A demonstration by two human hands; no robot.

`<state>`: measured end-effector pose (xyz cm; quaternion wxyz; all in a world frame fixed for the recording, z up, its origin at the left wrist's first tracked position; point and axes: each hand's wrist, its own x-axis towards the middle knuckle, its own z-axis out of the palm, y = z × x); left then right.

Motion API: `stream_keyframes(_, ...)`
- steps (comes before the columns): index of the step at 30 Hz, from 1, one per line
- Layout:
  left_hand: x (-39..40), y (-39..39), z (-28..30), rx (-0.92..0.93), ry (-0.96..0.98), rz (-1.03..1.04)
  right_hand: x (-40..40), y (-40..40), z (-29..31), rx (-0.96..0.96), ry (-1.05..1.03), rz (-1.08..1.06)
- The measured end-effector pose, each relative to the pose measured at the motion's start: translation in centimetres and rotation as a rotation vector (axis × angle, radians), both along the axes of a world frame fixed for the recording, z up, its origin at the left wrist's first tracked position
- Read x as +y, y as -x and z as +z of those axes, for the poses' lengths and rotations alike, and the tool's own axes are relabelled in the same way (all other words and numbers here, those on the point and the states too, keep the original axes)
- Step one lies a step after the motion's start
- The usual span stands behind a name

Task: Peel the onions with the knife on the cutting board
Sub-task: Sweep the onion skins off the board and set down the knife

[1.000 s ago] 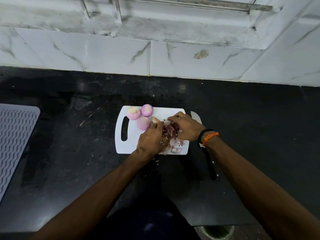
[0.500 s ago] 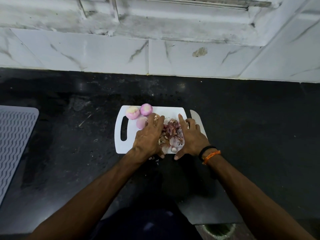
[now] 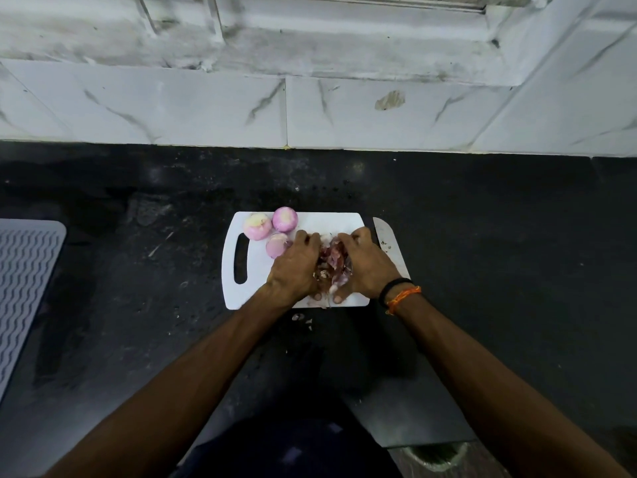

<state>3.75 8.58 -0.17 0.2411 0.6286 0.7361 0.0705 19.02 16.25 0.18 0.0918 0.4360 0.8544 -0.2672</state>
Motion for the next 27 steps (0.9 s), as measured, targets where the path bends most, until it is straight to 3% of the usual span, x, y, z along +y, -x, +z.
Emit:
stream_keyframes(15, 2.9, -0.3, -0.2, -0.036, 0.021, -0.012, -0.4, 2.1, 1.0, 0.007, 0.059, -0.099)
stream_keyframes(27, 4.0, -1.0, 1.4, -0.082, 0.055, 0.142, -0.3, 3.1, 0.5, 0.027, -0.120, -0.175)
